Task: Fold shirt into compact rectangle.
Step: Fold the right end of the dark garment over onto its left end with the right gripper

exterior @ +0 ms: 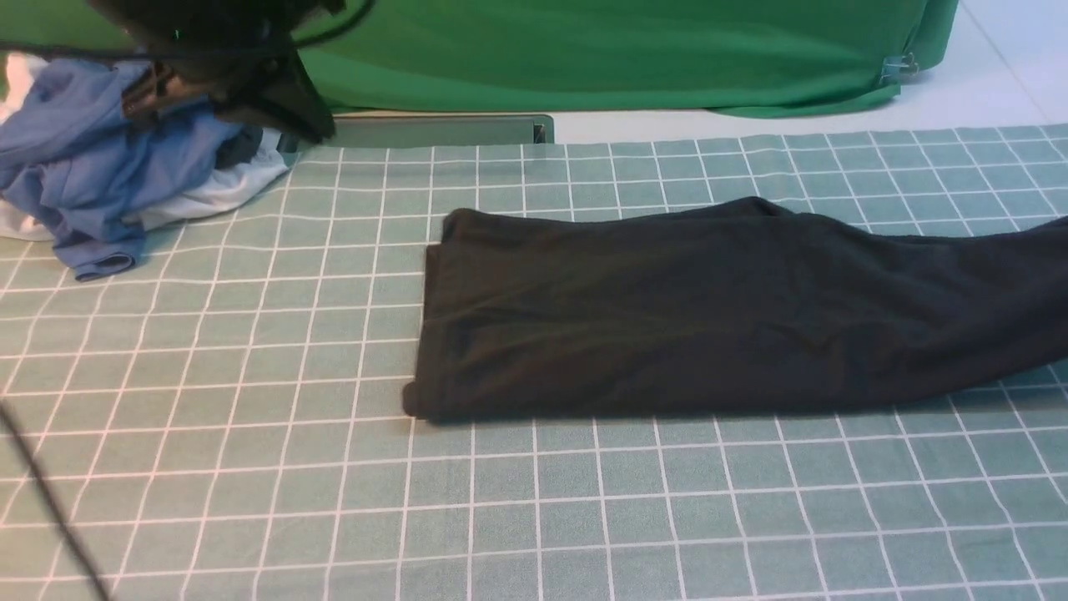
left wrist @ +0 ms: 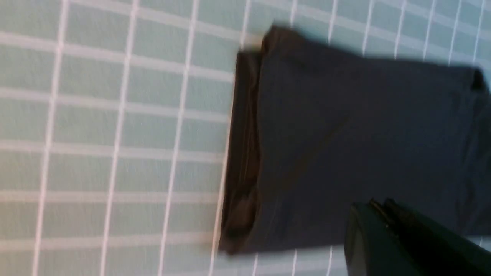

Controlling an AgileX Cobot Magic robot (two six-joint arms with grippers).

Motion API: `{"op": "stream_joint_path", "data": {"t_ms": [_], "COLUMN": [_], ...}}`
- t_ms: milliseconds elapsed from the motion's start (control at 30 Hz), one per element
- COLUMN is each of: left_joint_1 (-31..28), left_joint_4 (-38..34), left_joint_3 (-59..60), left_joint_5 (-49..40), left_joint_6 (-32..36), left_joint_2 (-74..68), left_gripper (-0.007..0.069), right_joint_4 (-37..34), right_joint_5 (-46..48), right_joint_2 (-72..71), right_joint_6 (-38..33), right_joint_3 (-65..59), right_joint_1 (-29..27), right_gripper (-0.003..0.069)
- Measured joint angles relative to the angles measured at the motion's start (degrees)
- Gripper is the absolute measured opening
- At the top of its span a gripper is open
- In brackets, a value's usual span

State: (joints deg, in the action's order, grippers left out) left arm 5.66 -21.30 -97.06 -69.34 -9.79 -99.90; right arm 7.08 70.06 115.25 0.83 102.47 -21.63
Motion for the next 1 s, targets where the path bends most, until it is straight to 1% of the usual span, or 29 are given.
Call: {"op": "stream_joint_path", "data": {"t_ms": [133,233,267,333,367,400,433,467,500,567,600,667,700,733,833,867,900,1000], "left_joint_1": [3.87,4.6,4.6,3.45,3.32,2.08,0.71,0.46,-1.42,-3.63,-5.41,-7.47,-7.8,-8.77,-11.04,-11.48,-11.89,-12.16], "left_joint_4": [1.61,4.87,4.87,6.11,6.04,5.65,4.83,4.66,3.54,1.93,0.86,-0.19,-0.24,-0.39,-1.04,-1.29,-1.5,-1.97], "left_joint_3": [10.64,12.77,12.77,12.89,12.89,12.74,12.71,12.71,12.71,12.71,12.71,12.71,12.71,12.71,12.71,12.71,12.71,12.71], "left_joint_5": [-0.67,-0.91,-0.92,3.24,3.56,5.21,5.94,6.15,6.36,6.42,6.42,6.47,6.47,6.54,6.76,6.75,6.69,5.25], "left_joint_6": [2.46,2.79,2.79,2.79,2.79,2.79,2.79,2.79,3.18,4.63,5.68,6.74,7.02,7.54,8.17,8.22,8.22,8.68], "left_joint_2": [3.96,5.28,5.28,6.88,6.97,7.44,7.51,7.51,7.44,7.31,7.2,6.99,6.93,6.68,5.96,5.69,5.47,4.95], "left_gripper": [0.0016,0.0016,0.0016,0.0016,0.0016,0.0016,0.0016,0.0016,0.0016,0.0016,0.0016,0.0016,0.0016,0.0016,0.0016,0.0016,0.0016,0.0016], "right_joint_4": [-1.06,-3.98,-3.98,-10.09,-10.09,-14.14,-16.51,-17.36,-19.45,-21.14,-21.42,-21.81,-21.87,-22.12,-22.66,-22.79,-22.91,-22.99], "right_joint_5": [0.06,0.06,0.06,0.06,0.06,0.06,0.06,0.06,0.01,-0.25,-0.7,-3.81,-4.8,-8.09,-17.38,-19.58,-22.35,-30.27], "right_joint_2": [-0.88,-3.19,-3.38,-6.79,-6.79,-8.37,-8.87,-8.87,-9.0,-8.62,-8.23,-7.34,-7.12,-6.3,-3.43,-2.62,-1.52,1.83], "right_joint_6": [-0.05,0.02,0.01,1.27,1.27,1.63,2.04,2.27,3.17,5.04,6.48,9.31,9.95,12.08,14.51,14.69,14.89,15.04], "right_joint_3": [0.0,0.0,0.0,0.0,0.0,0.0,0.0,0.0,0.05,0.05,0.05,0.05,0.05,0.05,0.05,0.05,0.05,0.05], "right_joint_1": [0.2,1.14,1.25,3.8,3.8,7.01,9.29,9.8,13.11,19.59,23.81,31.02,32.42,36.59,46.49,48.08,50.95,55.9], "right_gripper": [0.0048,0.0048,0.0048,0.0048,0.0048,0.0048,0.0048,0.0048,0.0048,0.0048,0.0048,0.0048,0.0048,0.0049,0.0052,0.0053,0.0052,0.0057]}}
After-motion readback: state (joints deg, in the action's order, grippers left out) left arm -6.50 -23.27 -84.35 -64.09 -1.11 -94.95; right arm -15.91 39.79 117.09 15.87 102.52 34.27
